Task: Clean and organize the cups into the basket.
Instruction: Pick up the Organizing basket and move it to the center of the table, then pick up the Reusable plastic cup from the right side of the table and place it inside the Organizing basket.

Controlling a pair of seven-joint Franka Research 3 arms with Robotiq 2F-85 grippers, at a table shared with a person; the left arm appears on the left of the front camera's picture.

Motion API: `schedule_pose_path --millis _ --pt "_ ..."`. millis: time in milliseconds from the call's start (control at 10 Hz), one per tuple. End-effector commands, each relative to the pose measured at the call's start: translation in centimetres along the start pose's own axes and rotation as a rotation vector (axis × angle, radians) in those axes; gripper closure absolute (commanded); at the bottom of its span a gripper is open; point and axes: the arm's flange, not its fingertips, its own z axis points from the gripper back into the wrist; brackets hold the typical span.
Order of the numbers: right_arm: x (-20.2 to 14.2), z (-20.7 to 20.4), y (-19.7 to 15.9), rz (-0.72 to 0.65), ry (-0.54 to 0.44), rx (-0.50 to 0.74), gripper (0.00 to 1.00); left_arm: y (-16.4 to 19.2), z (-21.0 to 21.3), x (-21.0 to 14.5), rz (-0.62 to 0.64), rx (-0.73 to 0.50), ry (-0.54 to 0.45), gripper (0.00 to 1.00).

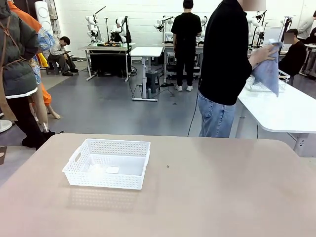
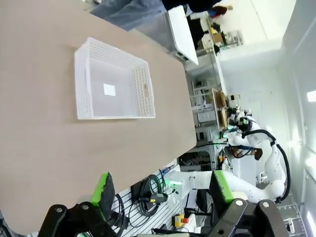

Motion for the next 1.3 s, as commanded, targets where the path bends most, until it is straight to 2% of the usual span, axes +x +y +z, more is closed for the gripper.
schedule_pose_path --millis 0,300,400,1200 --pt "-1.1 1.5 -0.4 0.01 -0.035 -0.009 0.0 0.1 0.6 -1.5 0.0 0.021 -0.037 0.0" --pt "-2.1 3.9 -0.4 0.009 -0.139 -0.035 0.0 -0.3 1.5 -2.5 0.004 0.005 -0.115 0.0" --pt "-1.4 3.3 -0.6 -0.019 -0.089 -0.02 0.0 0.4 1.8 -1.5 0.02 0.014 -0.062 0.0" --pt "-1.4 3.3 -0.6 -0.019 -0.089 -0.02 0.0 0.4 1.8 -1.5 0.02 0.014 -0.062 0.0"
